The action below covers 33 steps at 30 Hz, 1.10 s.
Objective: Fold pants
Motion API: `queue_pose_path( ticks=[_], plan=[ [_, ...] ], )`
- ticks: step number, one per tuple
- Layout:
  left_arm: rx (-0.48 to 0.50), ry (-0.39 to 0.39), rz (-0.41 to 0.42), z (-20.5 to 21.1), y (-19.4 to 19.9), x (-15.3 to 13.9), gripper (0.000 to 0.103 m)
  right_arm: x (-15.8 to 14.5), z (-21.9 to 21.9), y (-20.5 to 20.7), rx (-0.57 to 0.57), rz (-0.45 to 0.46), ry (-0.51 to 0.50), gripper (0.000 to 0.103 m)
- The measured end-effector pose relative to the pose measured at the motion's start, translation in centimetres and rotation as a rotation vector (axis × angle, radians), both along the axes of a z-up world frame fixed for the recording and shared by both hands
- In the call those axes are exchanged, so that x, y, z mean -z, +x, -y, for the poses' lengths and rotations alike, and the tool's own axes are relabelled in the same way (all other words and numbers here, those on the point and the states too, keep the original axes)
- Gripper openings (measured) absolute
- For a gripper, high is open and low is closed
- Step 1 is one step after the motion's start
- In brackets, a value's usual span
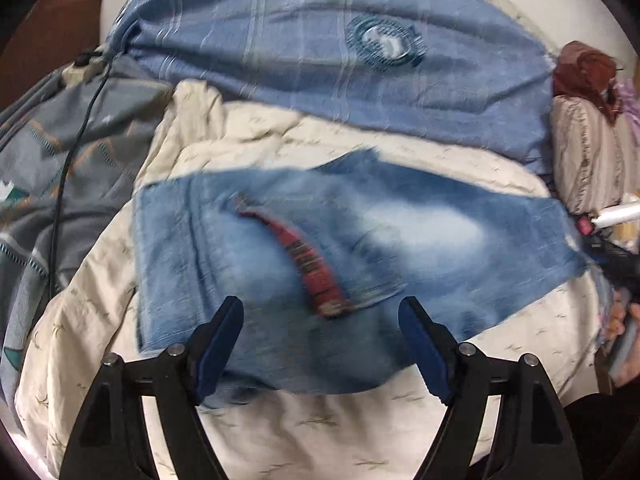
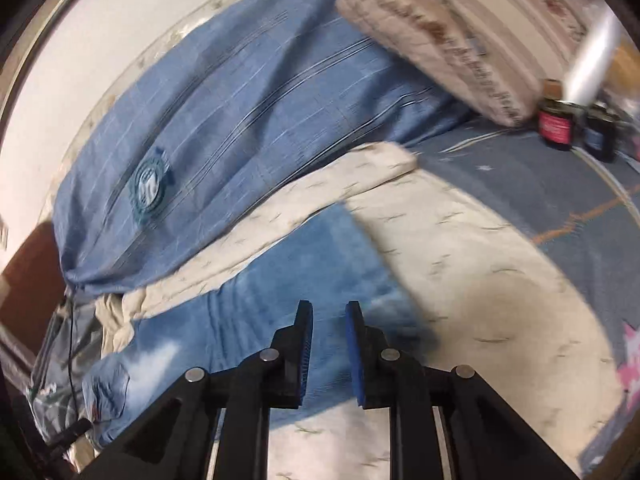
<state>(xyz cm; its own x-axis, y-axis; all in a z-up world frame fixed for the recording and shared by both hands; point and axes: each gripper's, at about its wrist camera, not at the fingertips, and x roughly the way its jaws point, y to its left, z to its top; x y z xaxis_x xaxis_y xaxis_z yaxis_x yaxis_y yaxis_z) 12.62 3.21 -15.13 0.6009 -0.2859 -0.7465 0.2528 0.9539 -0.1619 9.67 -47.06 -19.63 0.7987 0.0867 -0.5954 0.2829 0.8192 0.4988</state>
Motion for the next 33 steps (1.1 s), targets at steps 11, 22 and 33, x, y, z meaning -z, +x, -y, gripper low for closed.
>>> queue_pose_path(
  ticks=[11,22,33],
  plan=[
    [-0.094,0.132,-0.112,0.9,1.6,3.6,0.093,2.8,-2.9,1.9,-0.049,-0.156,-0.041,0.018],
    [-0.168,0.141,0.15,2.2,-3.2,-3.6,0.093,-2.7,-9.2,-2.7,-0.142,0.139,-0.239,0.018],
    [-0.19,0.187,0.301,2.5,-6.3,-8.4,0.095,-3.8,-14.6,-3.6,-0.258,0.209,-0.273,0.018]
  ],
)
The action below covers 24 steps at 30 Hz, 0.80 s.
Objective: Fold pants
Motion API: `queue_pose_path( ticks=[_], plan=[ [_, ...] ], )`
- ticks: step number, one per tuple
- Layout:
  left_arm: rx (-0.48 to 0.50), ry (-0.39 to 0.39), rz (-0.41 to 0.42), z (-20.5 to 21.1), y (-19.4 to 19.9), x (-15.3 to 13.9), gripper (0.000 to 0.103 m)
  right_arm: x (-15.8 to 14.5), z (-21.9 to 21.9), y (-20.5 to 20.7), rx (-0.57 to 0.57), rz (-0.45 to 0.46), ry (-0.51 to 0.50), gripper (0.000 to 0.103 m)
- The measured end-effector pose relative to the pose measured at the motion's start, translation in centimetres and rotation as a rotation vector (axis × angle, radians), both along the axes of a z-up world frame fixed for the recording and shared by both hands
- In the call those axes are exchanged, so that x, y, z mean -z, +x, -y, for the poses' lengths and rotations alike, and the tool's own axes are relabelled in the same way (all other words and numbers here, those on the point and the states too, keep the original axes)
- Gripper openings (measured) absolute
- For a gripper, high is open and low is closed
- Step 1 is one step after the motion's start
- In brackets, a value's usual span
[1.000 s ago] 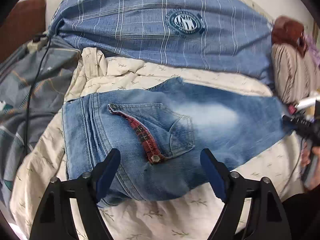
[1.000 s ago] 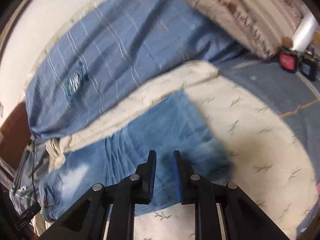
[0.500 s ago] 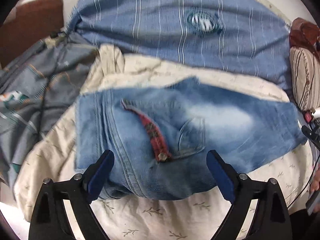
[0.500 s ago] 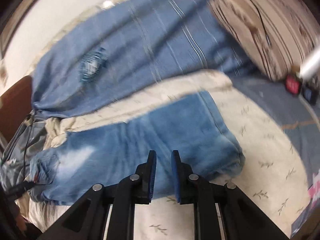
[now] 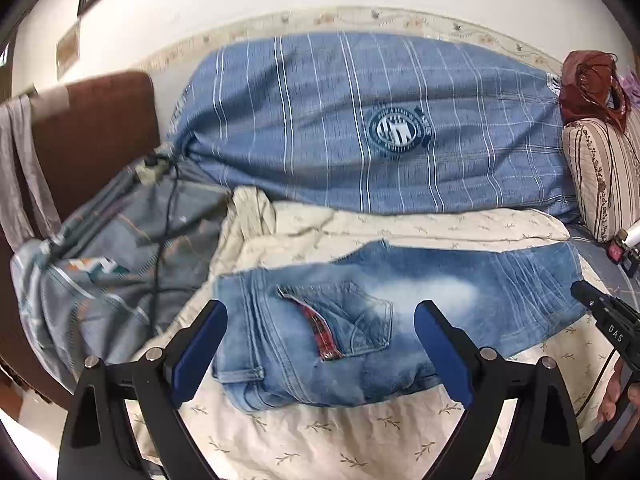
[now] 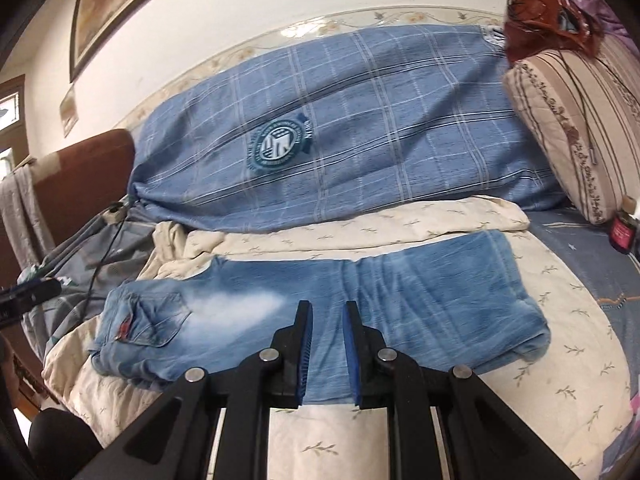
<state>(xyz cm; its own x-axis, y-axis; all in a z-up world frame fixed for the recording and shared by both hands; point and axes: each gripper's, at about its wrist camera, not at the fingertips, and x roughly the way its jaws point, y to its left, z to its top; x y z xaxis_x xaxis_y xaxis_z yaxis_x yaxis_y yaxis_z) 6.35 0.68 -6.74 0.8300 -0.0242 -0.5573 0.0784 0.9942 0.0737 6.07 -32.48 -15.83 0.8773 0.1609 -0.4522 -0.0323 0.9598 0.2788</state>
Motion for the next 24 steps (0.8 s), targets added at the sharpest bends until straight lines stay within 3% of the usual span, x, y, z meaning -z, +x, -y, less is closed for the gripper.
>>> queue_pose_path(
  ticks=[4,10,19,24],
  plan=[
    [-0.033,0.044,0.106,-0.3,-1.8,-1.7,0.095,0.4,0.0,0.0,-0.013,-0.017,-0.01,0.018],
    [-0.122,0.04,0.209,-2.9,-3.8,-3.9,0.096,0.5,1.0,-0.1,0.004,-0.018,0.005,0.018],
    [-0.244,0.003,0.223,-7.5,-5.4,-5.1,0.099,-0.3,-2.1,0.8,-0.071,0.009,0.016,0.018],
    [-0.261,0.013,0.226,-8.4,-5.8,-5.2,0.099,-0.7,-4.8,1.1,-0.126,0.028,0.003,0.018]
  ],
)
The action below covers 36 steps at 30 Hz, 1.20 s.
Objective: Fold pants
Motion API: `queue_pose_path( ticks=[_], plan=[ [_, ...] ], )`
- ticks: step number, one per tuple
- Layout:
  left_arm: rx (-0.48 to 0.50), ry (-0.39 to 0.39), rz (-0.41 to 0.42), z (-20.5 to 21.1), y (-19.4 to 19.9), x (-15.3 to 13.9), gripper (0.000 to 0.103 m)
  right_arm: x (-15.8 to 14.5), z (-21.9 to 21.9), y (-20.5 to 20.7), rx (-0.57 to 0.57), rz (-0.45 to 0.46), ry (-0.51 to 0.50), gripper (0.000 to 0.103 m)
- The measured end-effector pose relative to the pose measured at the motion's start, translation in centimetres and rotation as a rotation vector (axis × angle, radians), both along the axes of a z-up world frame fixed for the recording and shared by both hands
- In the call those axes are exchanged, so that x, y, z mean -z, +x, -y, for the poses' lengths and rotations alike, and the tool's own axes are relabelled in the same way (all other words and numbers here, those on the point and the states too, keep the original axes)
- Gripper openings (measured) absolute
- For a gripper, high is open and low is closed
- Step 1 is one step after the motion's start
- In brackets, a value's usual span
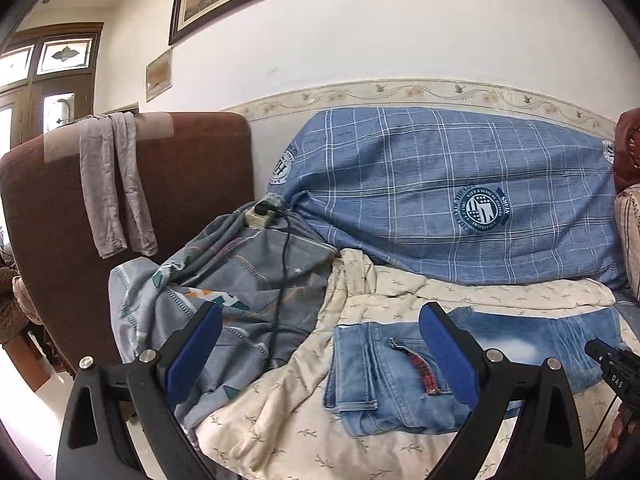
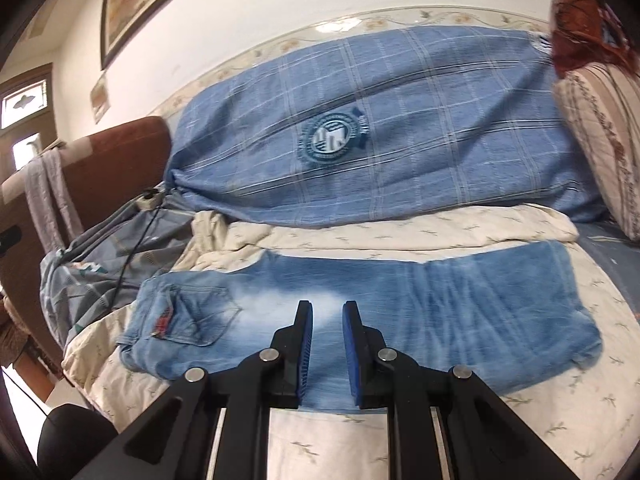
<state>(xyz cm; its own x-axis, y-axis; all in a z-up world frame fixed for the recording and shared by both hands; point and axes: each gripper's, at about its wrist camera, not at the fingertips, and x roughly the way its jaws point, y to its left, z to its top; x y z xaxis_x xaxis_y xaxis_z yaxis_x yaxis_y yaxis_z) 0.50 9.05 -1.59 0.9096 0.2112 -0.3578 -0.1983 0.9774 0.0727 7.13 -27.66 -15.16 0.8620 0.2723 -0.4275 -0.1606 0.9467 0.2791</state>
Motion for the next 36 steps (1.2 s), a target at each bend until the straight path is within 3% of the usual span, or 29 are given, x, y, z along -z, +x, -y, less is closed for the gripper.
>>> queue_pose_path(
  ticks=[5,15,22,25,29,33,36],
  plan=[
    [-0.012,-0.003,0.004,-0.7,-0.2,-0.1,0.099,0.2,-0.6,0.1,-0.007,-0.005,-0.013,0.018],
    [-0.014,-0.012,-0.001,-0.5,0.2,0.1,0.099,0.3,2.1,-0.1,0.041,-0.022,0.033,0.018],
    [0.048,-0.005,-0.031,1.8,1.6,0.9,0.101,0.5,4.1,-0.4,0.085,-0.046,0.037,0.018],
    [0.14,-0.009,-0.108,4.0,3.6,2.5,0.102,1.2,6.3,-0.3,0.134,-0.093,0.054,0.018],
    [0.292,0.0,-0.325,8.4,8.3,7.3,0.102,2.4,11.8,-0.6,0.223,-0.166,0.179,0.018],
    [0.326,-0.026,-0.485,11.0,11.9,12.0,0.102,4.5,16.6,-0.9,0.309,-0.251,0.301,0.018],
    [0.309,-0.032,-0.539,11.7,13.6,14.6,0.102,5.8,19.2,-0.6,0.352,-0.298,0.355,0.018]
  ],
)
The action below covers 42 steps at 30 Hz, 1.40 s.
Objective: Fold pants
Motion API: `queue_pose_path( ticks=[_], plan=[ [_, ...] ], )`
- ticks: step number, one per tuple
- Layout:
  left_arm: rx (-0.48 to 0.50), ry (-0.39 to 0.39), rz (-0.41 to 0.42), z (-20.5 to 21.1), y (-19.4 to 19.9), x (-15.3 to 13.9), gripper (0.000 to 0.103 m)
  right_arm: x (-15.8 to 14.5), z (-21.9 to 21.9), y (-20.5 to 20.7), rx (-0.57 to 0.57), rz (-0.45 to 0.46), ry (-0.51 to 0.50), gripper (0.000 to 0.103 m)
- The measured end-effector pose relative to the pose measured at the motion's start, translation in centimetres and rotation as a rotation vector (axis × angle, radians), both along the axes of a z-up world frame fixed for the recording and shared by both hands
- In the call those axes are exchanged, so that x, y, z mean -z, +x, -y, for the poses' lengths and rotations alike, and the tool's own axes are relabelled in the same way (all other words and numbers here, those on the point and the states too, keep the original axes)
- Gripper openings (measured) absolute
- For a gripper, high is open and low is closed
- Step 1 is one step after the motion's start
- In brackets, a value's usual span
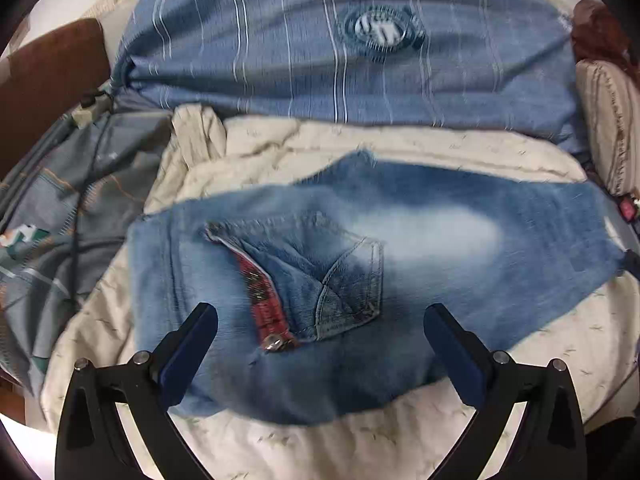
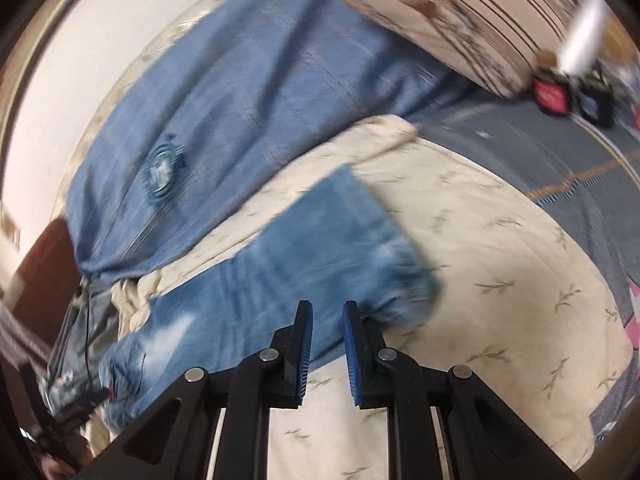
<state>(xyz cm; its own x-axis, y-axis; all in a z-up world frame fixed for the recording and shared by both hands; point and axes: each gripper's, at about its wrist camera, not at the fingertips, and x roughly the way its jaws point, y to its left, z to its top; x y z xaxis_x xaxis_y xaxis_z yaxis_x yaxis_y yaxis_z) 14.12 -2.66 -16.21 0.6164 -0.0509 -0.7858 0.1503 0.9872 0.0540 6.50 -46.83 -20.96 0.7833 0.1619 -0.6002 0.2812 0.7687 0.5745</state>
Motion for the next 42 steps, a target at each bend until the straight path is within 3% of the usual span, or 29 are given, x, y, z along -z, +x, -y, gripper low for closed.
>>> queue_pose_path(
  ticks=[5,7,10,13,15,17,18,19,21,24,30,34,36,37,38,42],
  plan=[
    [-0.012,0.037,-0.029,-0.4,0.9,3.2,0.102,1.9,1.9,1.8,0.021,-0.055,0.101,0.018],
    [0.006,0.082,-0.013,-0.4,0.9,4.6,0.102,3.0,2.0,2.8,0.02,-0.104,0.11,0.019],
    [0.034,0.11,0.034,-0.5,0.6,5.0,0.103,2.4,1.6,3.0,0.026,-0.105,0.069,0.018],
    [0.042,0.091,0.073,-0.7,0.3,3.9,0.103,1.5,1.6,1.8,0.024,-0.033,0.092,0.02],
    [0.046,0.027,0.159,-1.1,-0.5,2.0,0.103,1.0,2.0,0.7,0.016,0.031,0.138,0.022],
    [0.051,0.01,0.243,-1.1,-1.2,0.6,0.103,1.3,2.4,-0.1,0.031,0.04,0.189,0.038],
    [0.053,0.016,0.276,-1.0,-1.4,0.2,0.103,1.8,2.7,-0.4,0.036,0.027,0.237,0.057],
    [0.062,0.019,0.294,-0.8,-1.6,0.0,0.103,2.5,3.0,-0.8,0.042,0.017,0.307,0.066],
    [0.075,0.004,0.269,-0.6,-1.3,0.1,0.103,3.4,3.1,-1.3,0.052,-0.02,0.35,0.066],
    [0.086,-0.016,0.235,-0.1,-1.2,0.4,0.103,3.9,3.0,-1.2,0.069,-0.064,0.325,0.066],
    [0.133,-0.006,0.244,1.3,-1.5,0.5,0.103,5.5,4.1,0.6,0.103,-0.034,0.402,0.066],
    [0.129,-0.046,0.21,1.2,-1.1,0.7,0.103,6.3,4.5,2.2,0.126,-0.004,0.46,0.066],
    [0.119,-0.061,0.193,1.3,-0.8,0.9,0.103,6.3,4.5,2.9,0.138,0.009,0.466,0.057],
    [0.114,-0.063,0.191,1.2,-0.7,1.0,0.103,6.4,4.4,3.1,0.148,0.005,0.458,0.041],
    [0.112,-0.062,0.192,1.2,-0.7,1.0,0.103,6.4,4.4,3.3,0.155,-0.006,0.445,0.032],
    [0.099,-0.064,0.198,0.9,-0.6,0.9,0.103,5.6,3.5,3.8,0.176,-0.01,0.364,0.022]
  ],
)
